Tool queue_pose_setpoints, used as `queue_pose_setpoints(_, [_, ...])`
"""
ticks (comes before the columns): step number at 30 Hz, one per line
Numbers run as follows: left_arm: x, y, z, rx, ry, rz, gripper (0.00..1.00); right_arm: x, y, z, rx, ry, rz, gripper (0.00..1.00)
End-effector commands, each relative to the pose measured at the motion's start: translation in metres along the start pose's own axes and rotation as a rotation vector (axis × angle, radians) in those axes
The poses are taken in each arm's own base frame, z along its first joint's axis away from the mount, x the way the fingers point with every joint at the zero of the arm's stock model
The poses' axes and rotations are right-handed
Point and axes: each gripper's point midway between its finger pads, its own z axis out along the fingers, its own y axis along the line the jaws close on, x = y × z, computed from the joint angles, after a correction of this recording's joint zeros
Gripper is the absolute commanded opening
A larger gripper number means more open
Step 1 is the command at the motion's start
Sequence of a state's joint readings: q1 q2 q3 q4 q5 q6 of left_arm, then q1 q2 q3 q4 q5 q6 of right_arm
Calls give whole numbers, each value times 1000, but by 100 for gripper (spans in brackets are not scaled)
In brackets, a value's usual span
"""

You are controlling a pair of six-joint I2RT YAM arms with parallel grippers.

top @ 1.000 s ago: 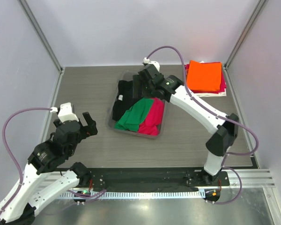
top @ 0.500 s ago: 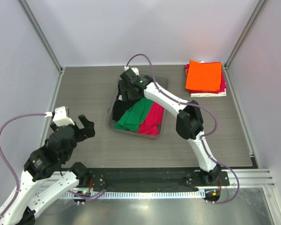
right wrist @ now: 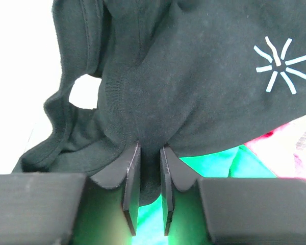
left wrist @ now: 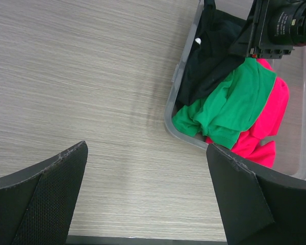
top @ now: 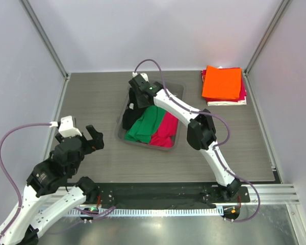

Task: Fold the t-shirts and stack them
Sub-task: Grab the tshirt from the pile, then move the tshirt to the center of the board

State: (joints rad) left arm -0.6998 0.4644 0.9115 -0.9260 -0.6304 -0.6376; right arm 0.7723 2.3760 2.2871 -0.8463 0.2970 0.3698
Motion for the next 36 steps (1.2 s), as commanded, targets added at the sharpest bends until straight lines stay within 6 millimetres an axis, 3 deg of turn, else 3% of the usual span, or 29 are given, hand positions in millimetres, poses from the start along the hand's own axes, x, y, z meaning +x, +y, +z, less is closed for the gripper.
queue_pose_setpoints(1, [-6,-6,4,8,-21,-4,100,-58,7,-50,-56,-160,46,23])
queue_pose_setpoints(3, [-6,-6,4,7,-20,-4,100,-68,6,-64,-67,-189,55,20])
queue_pose_setpoints(6, [-5,-6,5,2,-17,0,100,-86,4,-94,-90,-243,67,1])
queue_pose_setpoints(7, [-5,-6,5,3,-16,0,100,-91,3,-102,-97,-256,68,1])
queue_pose_setpoints(10, [-4,-6,6,-1,-12,3,100,-115,-8,-151,-106,-346,81,1])
queue_pose_setpoints(11, [-4,-6,7,-3,-10,6,100,-131,-17,-187,-115,-412,102,1])
queue_pose_setpoints(14, [-1,-7,11,-13,6,20,100,-156,-45,-261,-94,-554,136,1])
queue_pose_setpoints(15, [0,-7,12,-19,9,25,100,-163,-63,-311,-102,-637,172,1])
queue_pose_setpoints(17, [4,-8,17,-36,30,44,100,-162,-90,-354,-59,-709,208,1])
queue_pose_setpoints(18, [6,-10,19,-37,39,51,100,-152,-112,-394,-53,-761,239,1])
queue_pose_setpoints(20, [10,-12,26,-59,66,81,100,-136,-140,-422,-2,-800,280,1])
queue_pose_setpoints(21, [10,-12,30,-77,68,91,100,-120,-147,-412,29,-765,277,1])
queue_pose_setpoints(22, [10,-13,33,-91,74,97,100,-105,-167,-445,25,-813,314,1])
queue_pose_setpoints(23, [9,-15,36,-98,74,101,100,-93,-178,-447,58,-810,331,1])
queue_pose_setpoints(24, [12,-22,47,-111,91,121,100,-76,-184,-434,85,-772,342,1])
queue_pose_setpoints(25, [11,-26,52,-114,98,131,100,-59,-199,-452,87,-789,367,1])
queue_pose_setpoints(26, [8,-34,58,-110,107,137,100,-49,-206,-450,114,-783,380,1])
queue_pose_setpoints(28, [19,-46,85,-117,189,161,100,-24,-216,-438,162,-733,376,1])
queue_pose_setpoints(29, [16,-52,94,-112,208,164,100,-14,-223,-442,171,-735,388,1])
queue_pose_setpoints(30, [24,-46,118,-159,262,163,100,-5,-224,-434,183,-706,378,1])
queue_pose_setpoints(33, [25,-53,154,-135,332,129,100,20,-232,-428,203,-656,395,1])
queue_pose_setpoints(34, [40,-52,171,-152,383,148,100,27,-233,-426,201,-642,408,1])
queue_pose_setpoints(36, [41,-56,195,-145,407,153,100,42,-237,-424,195,-631,424,1])
